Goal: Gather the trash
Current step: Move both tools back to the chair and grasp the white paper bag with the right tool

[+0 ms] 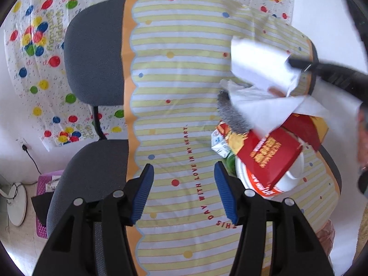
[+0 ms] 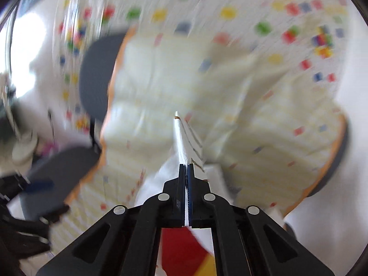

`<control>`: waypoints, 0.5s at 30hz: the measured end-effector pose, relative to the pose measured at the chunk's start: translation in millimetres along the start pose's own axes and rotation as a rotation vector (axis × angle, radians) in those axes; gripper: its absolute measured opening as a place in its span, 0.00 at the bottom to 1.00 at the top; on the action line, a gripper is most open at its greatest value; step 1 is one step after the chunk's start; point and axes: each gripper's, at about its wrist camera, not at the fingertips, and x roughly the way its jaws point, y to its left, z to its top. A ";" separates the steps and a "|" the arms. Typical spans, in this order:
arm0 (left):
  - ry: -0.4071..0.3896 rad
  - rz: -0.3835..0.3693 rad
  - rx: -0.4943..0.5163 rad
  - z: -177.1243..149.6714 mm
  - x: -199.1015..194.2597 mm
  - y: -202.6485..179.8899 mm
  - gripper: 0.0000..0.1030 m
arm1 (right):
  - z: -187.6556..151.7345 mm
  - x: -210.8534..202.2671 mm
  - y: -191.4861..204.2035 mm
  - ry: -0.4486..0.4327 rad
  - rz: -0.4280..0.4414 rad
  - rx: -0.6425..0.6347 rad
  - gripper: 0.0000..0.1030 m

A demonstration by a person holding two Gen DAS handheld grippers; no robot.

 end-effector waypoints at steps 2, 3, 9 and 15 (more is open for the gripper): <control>-0.019 -0.026 0.015 3.6 -5.8 -8.4 0.56 | -1.1 -26.3 -12.0 -0.044 -0.032 0.029 0.02; -0.032 -0.049 0.023 6.9 -8.9 -15.2 0.58 | -5.0 -41.0 -18.6 -0.066 -0.060 0.043 0.02; -0.049 -0.170 0.067 26.8 -0.6 -57.4 0.66 | -52.6 -95.3 -65.0 -0.088 -0.148 0.155 0.02; -0.001 -0.309 0.125 51.7 30.4 -113.3 0.65 | -94.5 -106.9 -88.1 -0.045 -0.141 0.222 0.02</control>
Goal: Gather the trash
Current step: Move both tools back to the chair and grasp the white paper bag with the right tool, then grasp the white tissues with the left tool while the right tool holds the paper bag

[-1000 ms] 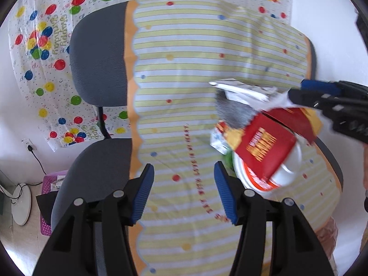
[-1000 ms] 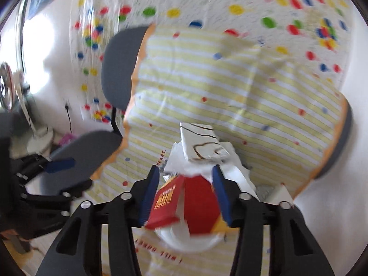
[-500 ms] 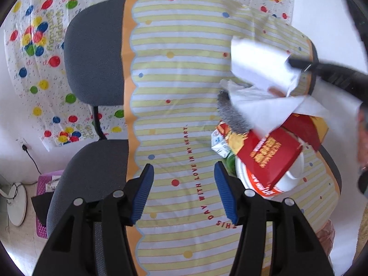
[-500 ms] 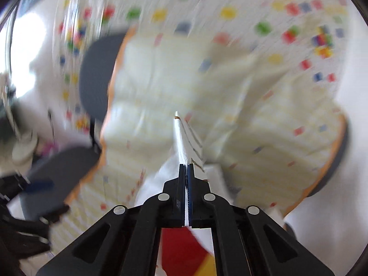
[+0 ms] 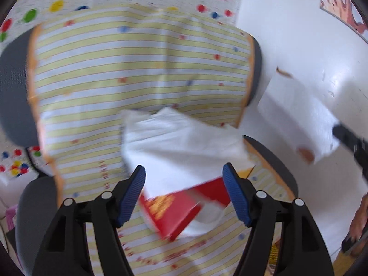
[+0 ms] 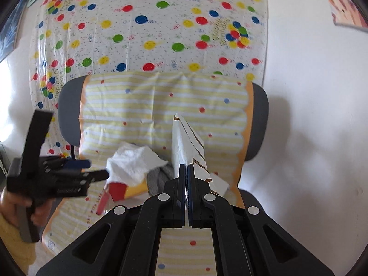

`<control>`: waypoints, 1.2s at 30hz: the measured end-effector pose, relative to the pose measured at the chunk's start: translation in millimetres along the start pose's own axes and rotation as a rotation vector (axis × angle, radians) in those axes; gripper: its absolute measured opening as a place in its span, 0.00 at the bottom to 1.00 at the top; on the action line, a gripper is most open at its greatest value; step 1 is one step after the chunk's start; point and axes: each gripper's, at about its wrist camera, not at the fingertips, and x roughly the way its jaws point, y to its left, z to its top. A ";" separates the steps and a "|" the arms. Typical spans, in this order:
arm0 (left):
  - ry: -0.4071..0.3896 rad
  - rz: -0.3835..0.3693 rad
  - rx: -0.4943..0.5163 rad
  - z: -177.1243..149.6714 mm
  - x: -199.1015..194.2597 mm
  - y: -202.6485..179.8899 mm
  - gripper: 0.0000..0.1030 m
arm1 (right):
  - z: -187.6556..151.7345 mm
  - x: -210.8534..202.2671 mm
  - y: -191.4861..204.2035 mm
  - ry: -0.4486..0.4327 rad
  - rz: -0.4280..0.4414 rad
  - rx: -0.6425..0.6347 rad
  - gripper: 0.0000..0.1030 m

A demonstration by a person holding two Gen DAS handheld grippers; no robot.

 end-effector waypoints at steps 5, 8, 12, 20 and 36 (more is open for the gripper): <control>0.067 -0.001 0.002 6.6 33.0 -13.3 0.55 | -19.0 4.7 -14.1 0.030 0.018 0.024 0.02; 0.094 -0.002 -0.030 3.5 41.2 -8.8 0.38 | -24.0 6.4 -21.0 0.032 0.038 0.043 0.02; 0.085 -0.004 -0.045 5.2 36.1 1.2 0.03 | -28.5 8.7 -24.5 0.034 0.051 0.054 0.02; -0.067 0.092 0.014 21.9 -8.0 -6.3 0.00 | -32.1 3.1 -30.5 0.030 0.070 0.095 0.02; 0.097 -0.011 -0.099 3.4 41.6 4.8 0.33 | -46.3 -3.0 -41.7 0.053 0.070 0.113 0.02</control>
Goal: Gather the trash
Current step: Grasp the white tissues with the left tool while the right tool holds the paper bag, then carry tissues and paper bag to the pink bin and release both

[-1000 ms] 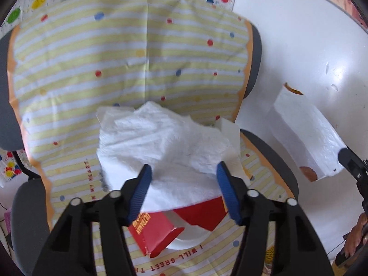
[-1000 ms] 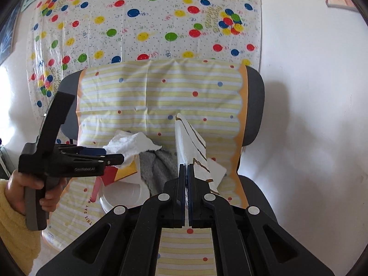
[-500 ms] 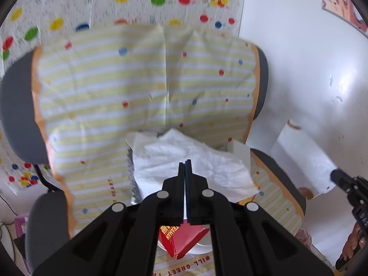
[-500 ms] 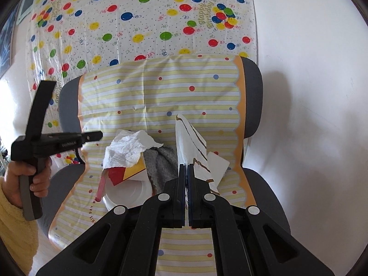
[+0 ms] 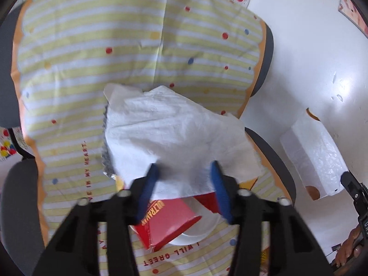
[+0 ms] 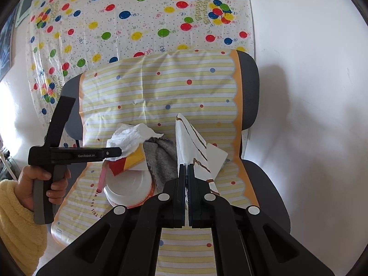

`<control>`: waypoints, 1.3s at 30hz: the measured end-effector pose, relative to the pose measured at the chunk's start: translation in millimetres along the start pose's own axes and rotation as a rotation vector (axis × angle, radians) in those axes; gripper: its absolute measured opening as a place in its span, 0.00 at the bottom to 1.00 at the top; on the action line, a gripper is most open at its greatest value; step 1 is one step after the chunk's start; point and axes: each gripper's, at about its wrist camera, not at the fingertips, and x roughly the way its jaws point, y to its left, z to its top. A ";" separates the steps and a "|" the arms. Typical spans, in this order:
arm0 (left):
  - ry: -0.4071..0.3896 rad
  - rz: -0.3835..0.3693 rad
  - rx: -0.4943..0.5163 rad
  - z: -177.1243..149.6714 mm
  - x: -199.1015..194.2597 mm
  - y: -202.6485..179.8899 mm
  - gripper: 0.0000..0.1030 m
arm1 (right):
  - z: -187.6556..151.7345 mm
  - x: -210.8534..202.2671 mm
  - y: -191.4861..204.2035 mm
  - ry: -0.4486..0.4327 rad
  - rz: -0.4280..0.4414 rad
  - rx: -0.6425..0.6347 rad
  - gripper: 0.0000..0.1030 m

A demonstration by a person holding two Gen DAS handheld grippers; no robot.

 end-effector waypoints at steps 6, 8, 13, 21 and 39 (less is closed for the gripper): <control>-0.040 0.034 0.032 -0.2 -4.0 0.8 0.00 | -4.4 9.6 -1.7 0.018 0.000 0.001 0.02; -0.067 0.044 0.032 3.1 -12.0 2.7 0.00 | -5.5 10.9 -2.2 0.020 0.000 0.005 0.02; -0.166 0.020 0.031 20.2 -54.2 5.1 0.00 | -5.0 3.4 -1.0 0.007 0.005 0.013 0.02; -0.271 0.016 0.118 4.8 -118.7 -41.1 0.00 | -12.7 -35.5 -5.0 -0.041 0.003 0.038 0.02; -0.195 -0.188 0.333 -190.8 -99.9 -182.6 0.00 | -160.3 -140.2 -71.1 -0.001 -0.158 0.226 0.02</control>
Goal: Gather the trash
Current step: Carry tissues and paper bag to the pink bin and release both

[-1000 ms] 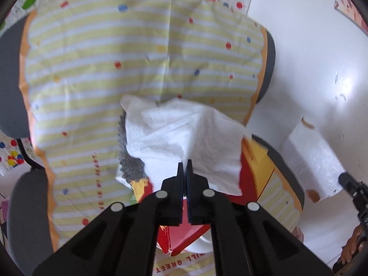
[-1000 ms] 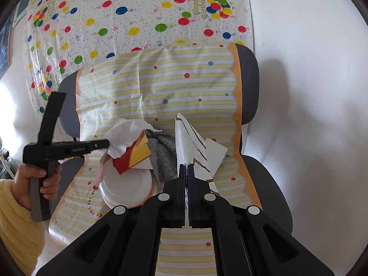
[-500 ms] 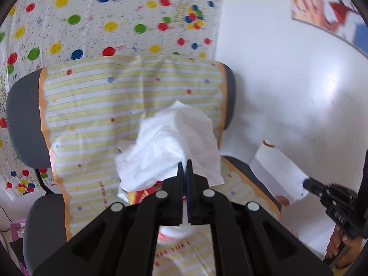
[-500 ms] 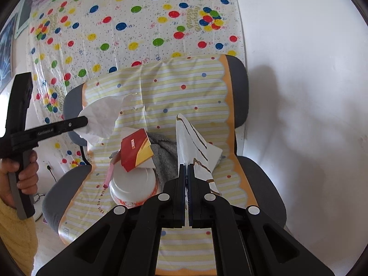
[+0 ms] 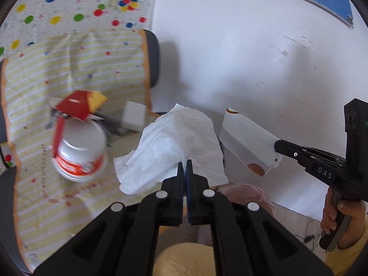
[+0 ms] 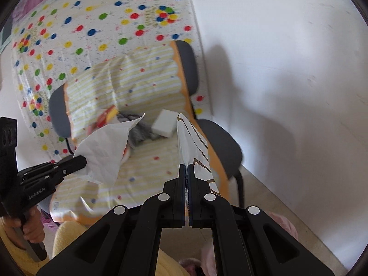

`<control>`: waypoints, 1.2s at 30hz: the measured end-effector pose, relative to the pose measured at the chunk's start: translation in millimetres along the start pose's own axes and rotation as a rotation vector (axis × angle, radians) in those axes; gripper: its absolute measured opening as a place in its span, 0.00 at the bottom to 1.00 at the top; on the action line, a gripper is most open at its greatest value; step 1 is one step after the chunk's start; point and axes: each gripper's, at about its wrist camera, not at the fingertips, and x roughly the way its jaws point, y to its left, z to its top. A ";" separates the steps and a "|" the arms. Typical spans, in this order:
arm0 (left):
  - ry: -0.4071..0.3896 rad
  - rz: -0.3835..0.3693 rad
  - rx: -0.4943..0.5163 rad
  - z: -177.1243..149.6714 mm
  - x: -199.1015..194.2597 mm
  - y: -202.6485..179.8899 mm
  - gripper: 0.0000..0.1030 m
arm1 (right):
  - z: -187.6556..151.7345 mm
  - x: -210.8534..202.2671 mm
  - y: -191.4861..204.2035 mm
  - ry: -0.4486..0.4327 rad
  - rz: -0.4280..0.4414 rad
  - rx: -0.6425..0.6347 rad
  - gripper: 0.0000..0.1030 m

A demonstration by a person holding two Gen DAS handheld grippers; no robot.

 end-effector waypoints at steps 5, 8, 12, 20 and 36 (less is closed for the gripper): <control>0.062 -0.111 0.022 -23.8 30.6 -40.7 0.00 | -45.3 -13.5 -38.4 0.094 -0.106 0.054 0.02; 0.099 -0.162 0.056 -35.5 46.8 -62.6 0.00 | -73.6 -12.9 -62.0 0.156 -0.163 0.109 0.02; 0.142 -0.204 0.082 -45.4 62.5 -80.5 0.00 | -101.4 1.3 -86.4 0.227 -0.185 0.198 0.04; 0.220 -0.227 0.074 -56.3 87.4 -88.9 0.00 | -109.8 18.8 -110.0 0.249 -0.200 0.263 0.17; 0.378 -0.350 0.182 -71.8 153.7 -143.8 0.00 | -87.9 -13.5 -135.2 0.131 -0.241 0.293 0.20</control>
